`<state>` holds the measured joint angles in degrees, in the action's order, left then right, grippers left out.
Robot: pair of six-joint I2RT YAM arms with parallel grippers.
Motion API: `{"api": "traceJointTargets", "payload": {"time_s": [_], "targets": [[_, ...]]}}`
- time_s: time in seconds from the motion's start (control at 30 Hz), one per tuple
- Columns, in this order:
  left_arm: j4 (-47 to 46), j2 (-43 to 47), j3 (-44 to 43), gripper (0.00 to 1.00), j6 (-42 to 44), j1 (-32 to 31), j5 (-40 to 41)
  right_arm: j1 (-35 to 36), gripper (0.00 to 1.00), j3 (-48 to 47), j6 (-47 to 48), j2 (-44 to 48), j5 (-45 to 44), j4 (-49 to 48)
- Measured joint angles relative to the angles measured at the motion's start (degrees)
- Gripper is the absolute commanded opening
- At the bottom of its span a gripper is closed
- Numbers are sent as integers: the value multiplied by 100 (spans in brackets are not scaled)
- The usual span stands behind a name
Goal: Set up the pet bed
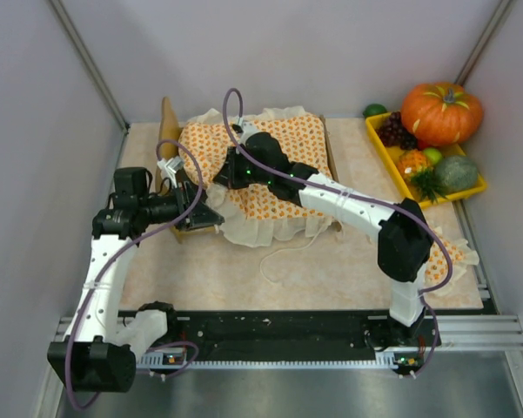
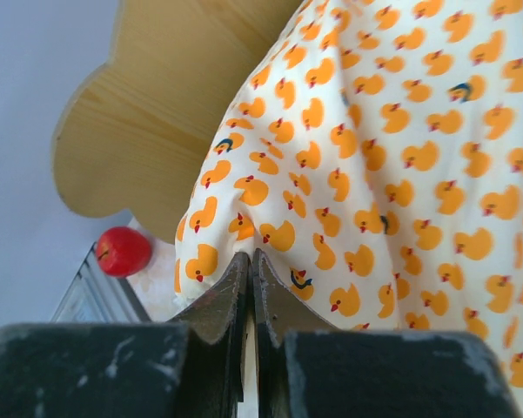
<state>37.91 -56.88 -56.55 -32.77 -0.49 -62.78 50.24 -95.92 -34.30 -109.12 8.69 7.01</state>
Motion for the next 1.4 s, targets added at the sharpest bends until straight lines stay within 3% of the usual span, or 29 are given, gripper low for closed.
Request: {"api": "traceJointTargets", "payload": {"time_s": [0.1,0.37,0.4,0.6,0.7,0.97,1.1,1.4], "targets": [[1062,-109,-332,46,938,-37,555,-42,0,46,57,-11,-232,35],[2288,-17,-378,53,1978,-44,1943,-92,0,66,107,-24,-459,85],[2341,28,-378,71,2033,-42,2004,-92,0,63,111,-24,-461,92],[2476,42,-363,93,2197,-48,2531,-92,0,63,116,-24,-461,118],[2413,94,-341,92,2162,-48,3040,-92,0,63,125,-24,-474,120],[1606,616,-85,73,2225,-81,4135,-92,0,63,125,-24,-476,125],[1438,560,42,71,2236,-186,4658,-92,0,63,127,-24,-476,127],[857,-9,302,70,2129,-1493,5836,-92,0,63,129,-24,-472,133]]}}
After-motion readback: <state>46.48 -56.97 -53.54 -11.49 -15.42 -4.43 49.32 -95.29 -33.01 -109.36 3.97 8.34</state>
